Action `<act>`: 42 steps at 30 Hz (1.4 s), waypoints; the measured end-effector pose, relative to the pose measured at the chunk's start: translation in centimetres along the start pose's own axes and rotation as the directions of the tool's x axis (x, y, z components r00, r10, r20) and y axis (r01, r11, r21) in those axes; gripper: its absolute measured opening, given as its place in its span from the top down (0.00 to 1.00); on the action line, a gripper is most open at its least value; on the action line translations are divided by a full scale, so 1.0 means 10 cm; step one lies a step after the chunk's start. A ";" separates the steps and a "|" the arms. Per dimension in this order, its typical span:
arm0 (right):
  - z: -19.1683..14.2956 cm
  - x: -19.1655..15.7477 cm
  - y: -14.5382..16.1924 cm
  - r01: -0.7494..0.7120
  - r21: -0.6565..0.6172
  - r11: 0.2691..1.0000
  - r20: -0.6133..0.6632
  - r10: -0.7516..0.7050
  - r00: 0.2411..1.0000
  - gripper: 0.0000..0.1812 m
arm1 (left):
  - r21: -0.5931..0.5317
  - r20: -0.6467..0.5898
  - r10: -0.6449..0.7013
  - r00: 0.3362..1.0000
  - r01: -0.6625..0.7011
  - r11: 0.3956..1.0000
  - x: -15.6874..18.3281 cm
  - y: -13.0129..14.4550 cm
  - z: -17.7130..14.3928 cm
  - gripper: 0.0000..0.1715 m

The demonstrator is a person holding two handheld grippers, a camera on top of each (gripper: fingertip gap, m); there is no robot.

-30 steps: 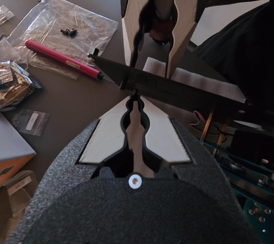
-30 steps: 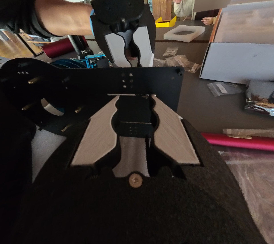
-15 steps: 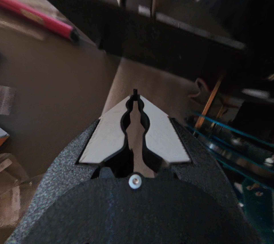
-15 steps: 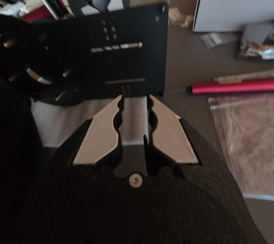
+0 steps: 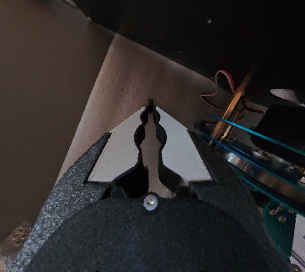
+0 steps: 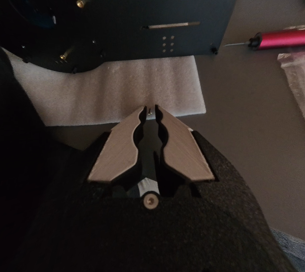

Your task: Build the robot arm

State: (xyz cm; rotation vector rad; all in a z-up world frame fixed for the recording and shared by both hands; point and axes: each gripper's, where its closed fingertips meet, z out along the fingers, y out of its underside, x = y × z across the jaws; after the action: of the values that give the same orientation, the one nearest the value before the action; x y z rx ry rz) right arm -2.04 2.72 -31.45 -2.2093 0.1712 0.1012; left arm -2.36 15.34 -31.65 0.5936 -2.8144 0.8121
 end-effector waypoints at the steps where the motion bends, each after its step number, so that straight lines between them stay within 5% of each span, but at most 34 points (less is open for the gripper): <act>1: -0.01 0.01 0.00 0.009 0.004 1.000 -0.016 -0.009 1.000 0.96 | 0.013 -0.002 -0.017 1.000 0.017 1.000 -0.01 -0.01 -0.01 0.97; 5: -0.05 -0.02 0.04 0.008 0.010 1.000 -0.033 -0.007 0.999 0.95 | 0.055 0.102 -0.010 0.995 0.005 0.998 -0.15 -0.05 -0.13 0.97; 11: -0.03 -0.02 0.05 0.032 0.017 0.999 -0.082 -0.031 0.996 0.95 | 0.219 0.182 0.108 0.977 -0.147 0.965 -0.02 -0.48 -0.40 0.97; 18: -0.04 -0.03 0.02 0.028 0.008 1.000 -0.113 -0.027 0.993 0.99 | 0.155 0.193 0.233 0.953 -0.264 0.952 0.01 -0.61 -0.47 0.97; 28: -0.03 -0.01 -1.09 0.113 0.233 0.966 0.002 -0.117 0.993 0.98 | 0.063 0.209 0.394 0.895 -0.415 0.908 0.04 -0.65 -0.45 0.97; 42: 0.19 -0.13 -1.24 0.174 0.196 0.965 0.136 -0.202 0.970 0.98 | 0.069 0.163 0.429 0.888 -0.444 0.893 0.20 -0.66 -0.46 0.97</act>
State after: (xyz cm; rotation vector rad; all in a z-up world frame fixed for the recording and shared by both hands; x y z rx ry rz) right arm -1.40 11.73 -22.68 -2.0136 -0.1130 0.1447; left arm -1.24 12.03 -24.09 0.0141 -3.1034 1.0325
